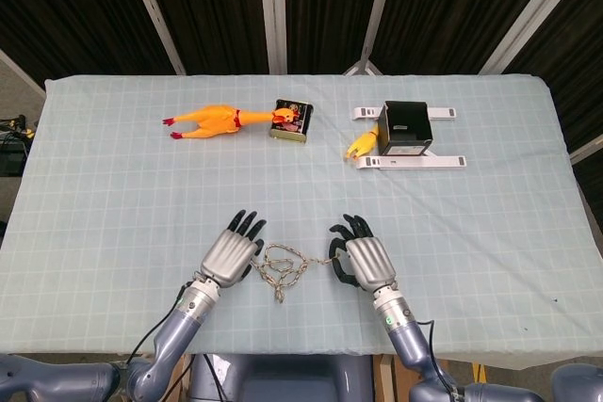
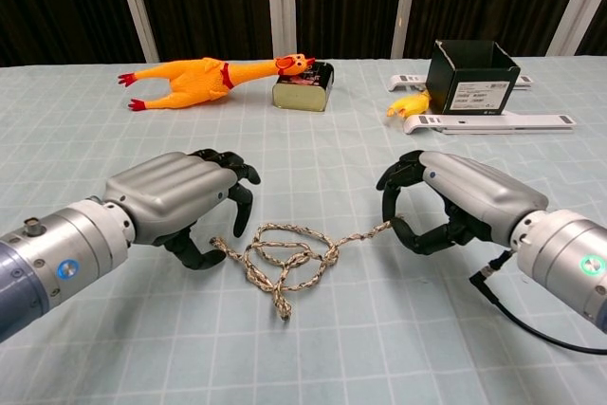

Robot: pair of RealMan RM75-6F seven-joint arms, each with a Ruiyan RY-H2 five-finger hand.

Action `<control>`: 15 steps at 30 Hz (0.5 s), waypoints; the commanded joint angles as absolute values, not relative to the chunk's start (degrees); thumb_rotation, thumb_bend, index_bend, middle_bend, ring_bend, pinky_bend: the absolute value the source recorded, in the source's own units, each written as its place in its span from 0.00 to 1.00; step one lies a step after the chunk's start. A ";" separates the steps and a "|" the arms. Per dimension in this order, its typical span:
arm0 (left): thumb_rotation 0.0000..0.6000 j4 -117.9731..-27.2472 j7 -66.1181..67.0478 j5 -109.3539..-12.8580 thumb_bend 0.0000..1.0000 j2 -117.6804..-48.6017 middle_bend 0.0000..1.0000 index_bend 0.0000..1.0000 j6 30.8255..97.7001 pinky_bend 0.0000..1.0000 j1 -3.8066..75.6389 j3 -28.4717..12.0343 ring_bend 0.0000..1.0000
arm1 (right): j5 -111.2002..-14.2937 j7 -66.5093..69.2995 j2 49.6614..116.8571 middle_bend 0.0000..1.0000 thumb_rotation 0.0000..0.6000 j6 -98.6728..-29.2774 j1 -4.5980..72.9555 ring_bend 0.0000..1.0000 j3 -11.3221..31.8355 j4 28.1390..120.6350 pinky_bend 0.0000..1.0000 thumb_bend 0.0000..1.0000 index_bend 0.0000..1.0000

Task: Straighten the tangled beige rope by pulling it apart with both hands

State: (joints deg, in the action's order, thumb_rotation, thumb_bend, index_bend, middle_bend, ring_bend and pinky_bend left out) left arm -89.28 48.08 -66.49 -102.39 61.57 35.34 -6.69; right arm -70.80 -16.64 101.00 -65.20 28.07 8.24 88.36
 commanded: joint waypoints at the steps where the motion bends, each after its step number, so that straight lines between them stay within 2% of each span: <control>1: 1.00 -89.04 48.22 -66.17 0.41 -102.64 0.11 0.49 61.86 0.00 35.43 -6.37 0.00 | -70.75 -16.70 100.92 0.26 1.00 -65.23 28.07 0.04 8.25 88.44 0.00 0.56 0.61; 15: 1.00 -87.81 47.51 -65.17 0.41 -103.15 0.11 0.51 62.79 0.00 36.00 -5.56 0.00 | -70.56 -16.49 100.82 0.26 1.00 -65.22 28.09 0.04 8.28 88.38 0.00 0.56 0.61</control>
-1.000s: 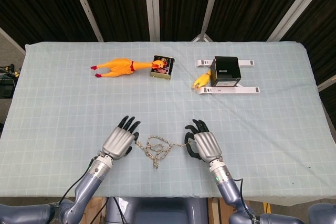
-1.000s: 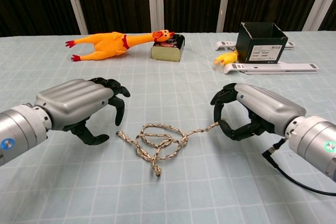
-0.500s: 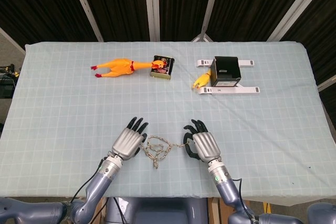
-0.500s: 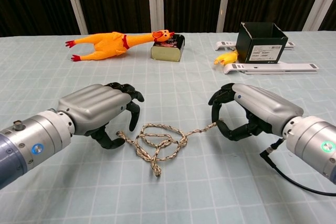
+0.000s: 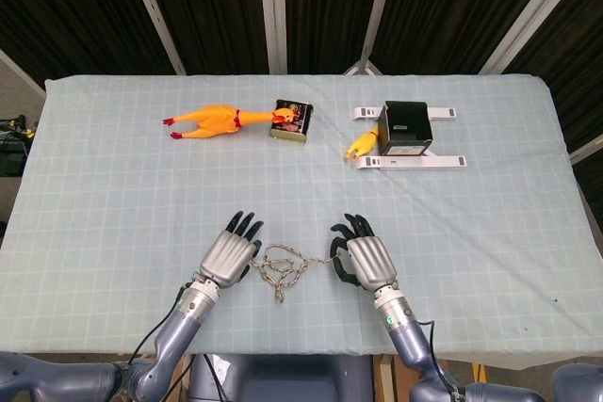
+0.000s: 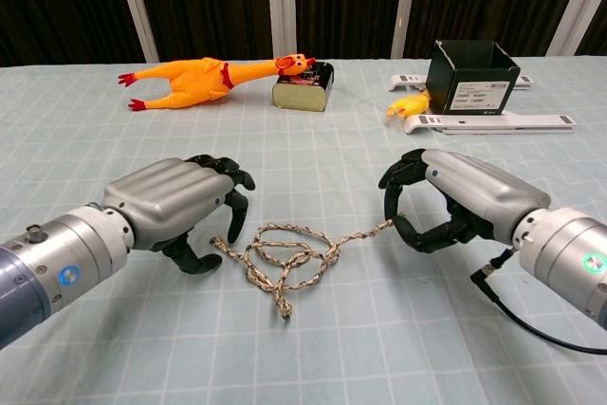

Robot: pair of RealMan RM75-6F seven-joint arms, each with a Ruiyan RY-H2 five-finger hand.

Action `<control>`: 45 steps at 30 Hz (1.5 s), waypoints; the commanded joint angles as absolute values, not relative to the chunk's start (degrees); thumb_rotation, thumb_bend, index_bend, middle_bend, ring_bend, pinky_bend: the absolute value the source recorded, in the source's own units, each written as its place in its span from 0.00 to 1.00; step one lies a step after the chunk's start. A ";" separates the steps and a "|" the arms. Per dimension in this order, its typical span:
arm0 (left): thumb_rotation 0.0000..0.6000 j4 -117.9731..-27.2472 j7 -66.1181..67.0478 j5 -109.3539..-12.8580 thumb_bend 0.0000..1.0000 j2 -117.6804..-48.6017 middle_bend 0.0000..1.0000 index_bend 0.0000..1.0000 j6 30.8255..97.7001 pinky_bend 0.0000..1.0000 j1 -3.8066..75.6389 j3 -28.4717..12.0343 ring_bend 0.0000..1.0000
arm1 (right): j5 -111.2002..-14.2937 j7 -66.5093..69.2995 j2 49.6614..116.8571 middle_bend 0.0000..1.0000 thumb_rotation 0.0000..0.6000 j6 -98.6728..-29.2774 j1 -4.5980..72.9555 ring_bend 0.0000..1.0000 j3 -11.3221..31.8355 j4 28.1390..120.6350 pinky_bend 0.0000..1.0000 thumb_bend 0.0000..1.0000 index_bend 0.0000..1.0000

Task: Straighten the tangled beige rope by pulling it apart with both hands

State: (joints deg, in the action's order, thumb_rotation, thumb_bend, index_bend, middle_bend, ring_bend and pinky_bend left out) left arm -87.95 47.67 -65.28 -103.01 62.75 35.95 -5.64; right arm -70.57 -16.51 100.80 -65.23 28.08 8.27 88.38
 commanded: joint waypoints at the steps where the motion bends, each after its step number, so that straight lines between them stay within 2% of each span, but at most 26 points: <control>1: 1.00 -87.73 47.43 -65.14 0.41 -103.24 0.11 0.51 62.82 0.00 36.04 -5.51 0.00 | -70.53 -16.50 100.83 0.26 1.00 -65.21 28.10 0.04 8.28 88.36 0.00 0.56 0.61; 34: 1.00 -84.63 43.83 -65.49 0.53 -105.31 0.15 0.57 63.97 0.00 36.36 -4.68 0.00 | -69.94 -17.21 101.34 0.26 1.00 -64.89 28.28 0.04 8.02 87.26 0.00 0.56 0.61; 45: 1.00 -85.51 44.10 -65.07 0.55 -104.70 0.15 0.55 63.81 0.00 36.44 -4.59 0.00 | -69.95 -17.49 101.26 0.26 1.00 -65.01 28.31 0.04 8.07 87.63 0.00 0.56 0.61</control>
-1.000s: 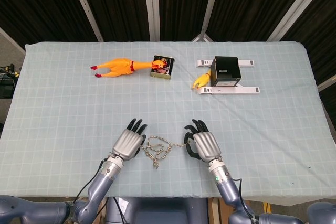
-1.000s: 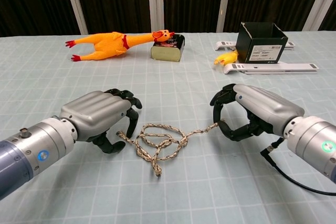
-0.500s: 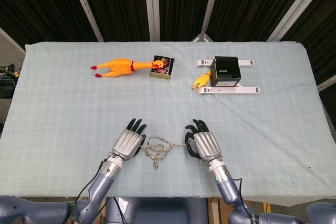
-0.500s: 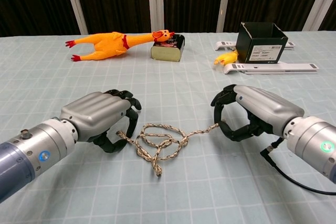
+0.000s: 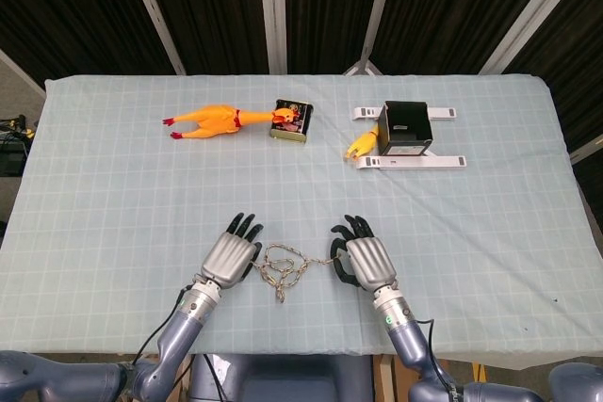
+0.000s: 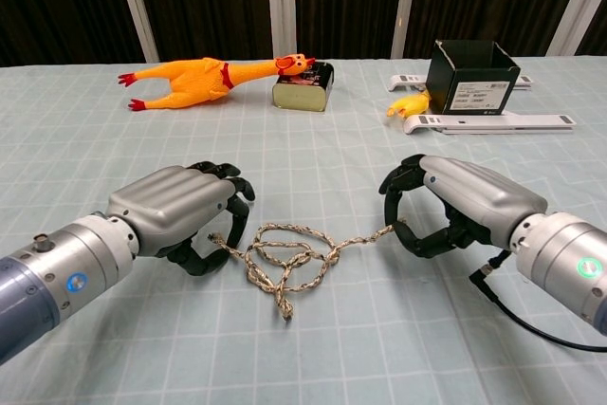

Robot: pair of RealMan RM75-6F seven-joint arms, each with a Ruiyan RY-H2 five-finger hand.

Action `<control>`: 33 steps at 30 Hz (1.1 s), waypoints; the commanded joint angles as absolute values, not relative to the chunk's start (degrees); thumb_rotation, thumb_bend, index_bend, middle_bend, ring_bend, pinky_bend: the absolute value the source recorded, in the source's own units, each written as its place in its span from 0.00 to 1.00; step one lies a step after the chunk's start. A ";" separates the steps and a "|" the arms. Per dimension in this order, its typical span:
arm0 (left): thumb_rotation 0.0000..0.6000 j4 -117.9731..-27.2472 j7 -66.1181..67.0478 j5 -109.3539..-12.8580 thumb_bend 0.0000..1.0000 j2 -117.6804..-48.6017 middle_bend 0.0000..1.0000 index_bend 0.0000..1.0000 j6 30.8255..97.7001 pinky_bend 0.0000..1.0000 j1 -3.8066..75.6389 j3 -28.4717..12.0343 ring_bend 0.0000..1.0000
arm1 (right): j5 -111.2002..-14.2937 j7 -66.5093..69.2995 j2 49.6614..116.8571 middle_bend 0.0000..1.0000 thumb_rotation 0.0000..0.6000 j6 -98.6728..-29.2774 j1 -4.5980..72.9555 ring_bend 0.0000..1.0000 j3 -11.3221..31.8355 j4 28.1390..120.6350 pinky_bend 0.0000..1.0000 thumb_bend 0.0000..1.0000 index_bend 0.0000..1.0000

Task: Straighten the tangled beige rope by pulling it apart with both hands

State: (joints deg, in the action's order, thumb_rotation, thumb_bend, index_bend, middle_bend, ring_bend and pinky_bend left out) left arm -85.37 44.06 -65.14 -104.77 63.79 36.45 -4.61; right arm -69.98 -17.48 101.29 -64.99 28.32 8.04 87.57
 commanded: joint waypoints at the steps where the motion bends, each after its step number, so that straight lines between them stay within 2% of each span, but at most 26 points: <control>1: 1.00 -85.59 44.08 -65.04 0.56 -104.67 0.15 0.56 63.82 0.00 36.43 -4.58 0.00 | -69.91 -17.49 101.24 0.26 1.00 -65.02 28.31 0.04 8.10 87.70 0.00 0.56 0.61; 9: 1.00 -86.25 43.86 -65.28 0.67 -104.35 0.17 0.60 64.36 0.00 36.30 -4.56 0.00 | -69.92 -17.78 101.01 0.26 1.00 -65.10 28.24 0.04 7.95 88.07 0.00 0.56 0.61; 20: 1.00 -87.88 42.76 -66.57 0.68 -100.86 0.18 0.62 65.72 0.00 35.81 -4.95 0.00 | -69.93 -18.05 100.05 0.26 1.00 -65.58 27.90 0.04 7.89 88.90 0.00 0.56 0.61; 33: 1.00 -91.66 37.85 -67.28 0.68 -90.99 0.19 0.63 67.52 0.00 33.15 -4.96 0.00 | -70.11 -18.08 96.96 0.26 1.00 -66.48 26.91 0.04 7.61 89.80 0.00 0.56 0.61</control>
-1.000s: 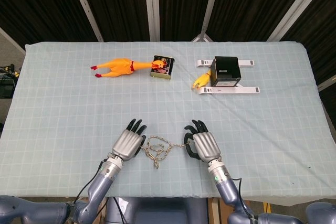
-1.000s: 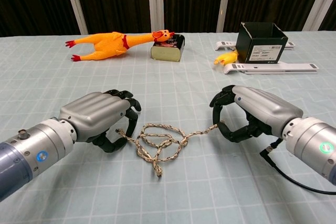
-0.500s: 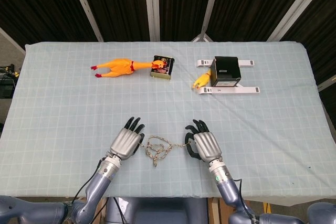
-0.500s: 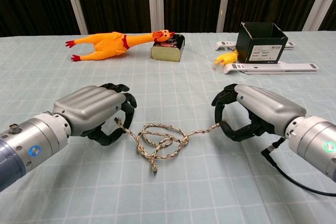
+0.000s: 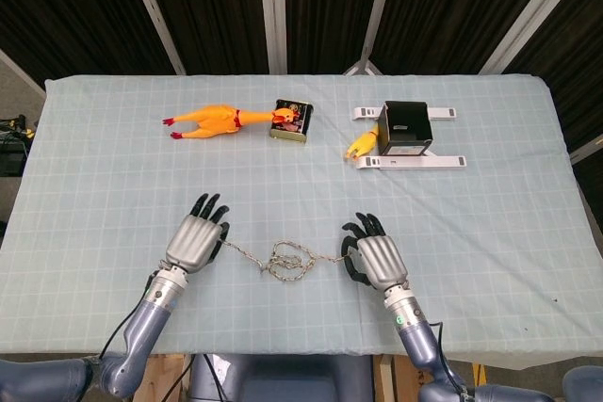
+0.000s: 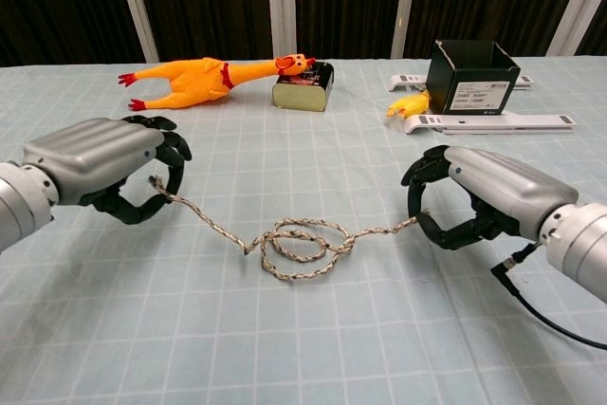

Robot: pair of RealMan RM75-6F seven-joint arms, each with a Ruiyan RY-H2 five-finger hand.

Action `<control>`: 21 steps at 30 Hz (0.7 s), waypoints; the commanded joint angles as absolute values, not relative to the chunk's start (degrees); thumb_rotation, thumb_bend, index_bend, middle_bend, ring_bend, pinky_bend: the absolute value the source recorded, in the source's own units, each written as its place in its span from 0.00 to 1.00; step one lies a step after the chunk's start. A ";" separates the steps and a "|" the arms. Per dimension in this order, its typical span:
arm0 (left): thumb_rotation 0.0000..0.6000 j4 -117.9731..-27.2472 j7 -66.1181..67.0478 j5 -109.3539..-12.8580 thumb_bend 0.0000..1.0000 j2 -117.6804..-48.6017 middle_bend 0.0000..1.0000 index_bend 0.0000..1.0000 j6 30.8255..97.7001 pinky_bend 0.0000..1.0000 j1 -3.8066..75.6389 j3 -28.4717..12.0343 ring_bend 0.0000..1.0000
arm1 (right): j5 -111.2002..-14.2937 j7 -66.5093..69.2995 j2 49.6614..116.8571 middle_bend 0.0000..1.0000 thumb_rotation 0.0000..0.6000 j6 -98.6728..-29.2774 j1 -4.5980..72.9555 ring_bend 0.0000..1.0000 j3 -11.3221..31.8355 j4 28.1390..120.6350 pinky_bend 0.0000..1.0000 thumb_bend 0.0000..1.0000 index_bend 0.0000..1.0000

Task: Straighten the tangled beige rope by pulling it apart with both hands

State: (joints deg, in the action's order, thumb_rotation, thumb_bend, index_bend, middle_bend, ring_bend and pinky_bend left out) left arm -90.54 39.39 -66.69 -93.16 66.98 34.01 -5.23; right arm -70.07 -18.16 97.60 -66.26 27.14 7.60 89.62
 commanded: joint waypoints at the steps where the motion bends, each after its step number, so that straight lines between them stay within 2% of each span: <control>1: 1.00 -92.03 37.23 -67.55 0.68 -90.13 0.19 0.63 67.70 0.00 32.86 -4.84 0.00 | -70.14 -18.04 96.59 0.26 1.00 -66.59 26.81 0.04 7.62 89.86 0.00 0.56 0.61; 14: 1.00 -95.75 25.98 -72.85 0.68 -76.61 0.19 0.63 71.28 0.00 27.56 -2.64 0.00 | -70.50 -16.11 90.94 0.26 1.00 -67.90 24.65 0.04 7.07 90.36 0.00 0.56 0.61; 21: 1.00 -95.31 20.96 -74.55 0.68 -72.51 0.19 0.64 72.35 0.00 25.16 -1.61 0.00 | -70.40 -16.41 89.48 0.26 1.00 -68.44 24.23 0.04 7.33 90.69 0.00 0.56 0.61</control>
